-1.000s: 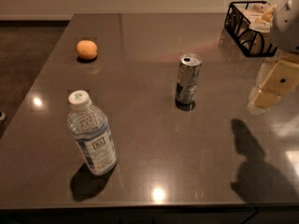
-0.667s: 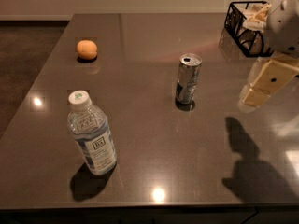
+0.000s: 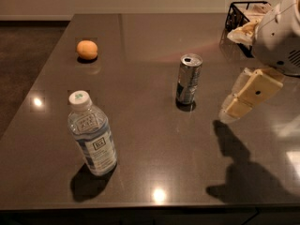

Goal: Knock blue plastic bottle over

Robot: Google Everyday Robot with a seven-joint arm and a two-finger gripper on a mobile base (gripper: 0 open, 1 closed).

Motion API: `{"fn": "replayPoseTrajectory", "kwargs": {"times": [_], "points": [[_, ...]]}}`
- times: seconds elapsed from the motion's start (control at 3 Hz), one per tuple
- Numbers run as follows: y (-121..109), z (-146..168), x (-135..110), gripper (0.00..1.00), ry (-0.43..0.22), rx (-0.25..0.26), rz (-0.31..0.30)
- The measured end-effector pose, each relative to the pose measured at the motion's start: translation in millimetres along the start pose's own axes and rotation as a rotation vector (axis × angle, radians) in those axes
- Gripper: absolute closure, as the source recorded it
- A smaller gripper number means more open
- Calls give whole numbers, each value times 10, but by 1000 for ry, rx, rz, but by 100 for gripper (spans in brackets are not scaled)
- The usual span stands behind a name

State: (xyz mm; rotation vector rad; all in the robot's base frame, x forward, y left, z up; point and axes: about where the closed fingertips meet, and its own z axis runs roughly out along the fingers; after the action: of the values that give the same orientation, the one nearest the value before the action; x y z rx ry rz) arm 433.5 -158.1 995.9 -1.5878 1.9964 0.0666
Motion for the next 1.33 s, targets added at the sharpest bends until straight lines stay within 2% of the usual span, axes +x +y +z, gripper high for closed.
{"fn": "replayPoseTrajectory", "kwargs": {"times": [0.33,0.67,1.33], "points": [[319,20,-104,0,-88,-80,9],[621,23,-263,0,-168,-92,-3],[653,6,-307,0,-179,-91,-6]]}}
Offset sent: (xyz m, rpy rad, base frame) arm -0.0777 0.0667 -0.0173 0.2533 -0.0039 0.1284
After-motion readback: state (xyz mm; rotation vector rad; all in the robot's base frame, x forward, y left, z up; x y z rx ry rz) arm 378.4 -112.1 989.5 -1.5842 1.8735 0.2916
